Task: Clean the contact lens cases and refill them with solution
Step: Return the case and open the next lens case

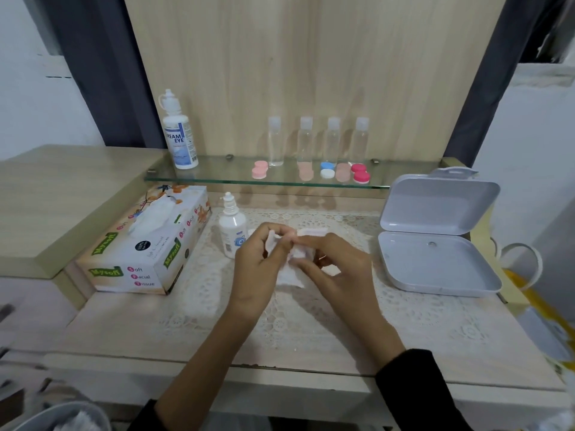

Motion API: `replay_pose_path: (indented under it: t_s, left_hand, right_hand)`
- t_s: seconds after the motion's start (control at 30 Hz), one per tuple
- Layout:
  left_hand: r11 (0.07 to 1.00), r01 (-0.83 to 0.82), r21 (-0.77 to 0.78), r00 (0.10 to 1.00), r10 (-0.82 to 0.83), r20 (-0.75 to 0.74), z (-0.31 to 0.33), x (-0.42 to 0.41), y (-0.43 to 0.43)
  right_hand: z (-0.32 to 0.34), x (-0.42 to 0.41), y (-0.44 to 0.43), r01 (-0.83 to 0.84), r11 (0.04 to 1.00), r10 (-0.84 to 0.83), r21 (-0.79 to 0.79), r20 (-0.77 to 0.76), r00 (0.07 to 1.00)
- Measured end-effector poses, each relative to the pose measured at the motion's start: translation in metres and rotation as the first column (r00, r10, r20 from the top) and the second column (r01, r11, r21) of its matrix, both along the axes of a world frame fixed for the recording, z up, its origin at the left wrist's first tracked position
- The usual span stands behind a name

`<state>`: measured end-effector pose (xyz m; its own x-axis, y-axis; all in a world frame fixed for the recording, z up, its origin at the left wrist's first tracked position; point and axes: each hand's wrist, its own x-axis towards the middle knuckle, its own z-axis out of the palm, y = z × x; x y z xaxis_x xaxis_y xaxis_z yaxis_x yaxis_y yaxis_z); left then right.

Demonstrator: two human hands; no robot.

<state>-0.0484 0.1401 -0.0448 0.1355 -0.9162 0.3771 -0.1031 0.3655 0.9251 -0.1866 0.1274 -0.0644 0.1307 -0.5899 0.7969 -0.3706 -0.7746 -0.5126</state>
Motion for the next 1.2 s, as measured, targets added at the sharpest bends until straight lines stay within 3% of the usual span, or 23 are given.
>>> replay_pose_path:
  t_s: [0.1,0.23,0.33,0.47,0.7,0.77,0.83,0.9,1.0,1.1,1.2]
  left_hand:
    - [0.991,0.118,0.062,0.992,-0.115,-0.043,-0.004,0.002,0.004]
    - [0.996,0.081,0.029,0.992,-0.084,0.092,-0.010,0.004,0.004]
    - [0.995,0.077,0.059,0.996,-0.079,0.031,-0.011,0.004,0.003]
    - [0.998,0.030,0.047,0.999,-0.029,-0.017,-0.009,0.000,-0.002]
    - [0.992,0.117,0.049,0.988,-0.111,-0.104,-0.007,0.005,-0.005]
    - [0.994,0.106,0.040,0.994,-0.105,-0.010,-0.010,0.011,-0.008]
    - [0.995,0.088,0.045,0.977,-0.095,0.189,-0.015,0.018,-0.012]
    - [0.992,0.096,0.076,0.904,-0.119,0.411,-0.023,0.024,-0.015]
    - [0.993,0.080,0.091,0.772,-0.119,0.624,-0.035,0.026,-0.019]
    - [0.998,0.047,0.049,0.693,-0.068,0.718,-0.042,0.022,-0.019]
    - [0.998,0.057,-0.002,0.697,-0.038,0.716,-0.043,0.023,-0.019]
  right_hand:
    - [-0.002,-0.001,-0.006,-0.009,0.992,-0.014,0.130,0.175,0.984]
    - [-0.006,-0.002,-0.007,-0.082,0.955,-0.034,0.285,0.379,0.925]
    - [-0.006,0.000,-0.006,-0.139,0.933,-0.026,0.331,0.448,0.894]
    - [-0.006,0.002,-0.002,-0.209,0.902,0.035,0.379,0.417,0.908]
    - [-0.009,-0.002,-0.008,-0.030,0.960,-0.050,0.277,0.277,0.959]
    - [-0.009,-0.006,-0.010,0.072,0.966,-0.137,0.248,0.257,0.957]
    - [-0.009,-0.009,-0.012,0.137,0.959,-0.203,0.250,0.261,0.944]
    - [-0.010,-0.010,-0.012,0.147,0.950,-0.222,0.275,0.268,0.937]
    - [-0.009,-0.008,-0.010,0.135,0.936,-0.221,0.325,0.245,0.944]
    - [-0.008,-0.006,-0.008,0.143,0.940,-0.208,0.311,0.189,0.960]
    - [-0.010,-0.006,-0.007,0.157,0.926,-0.219,0.344,0.149,0.964]
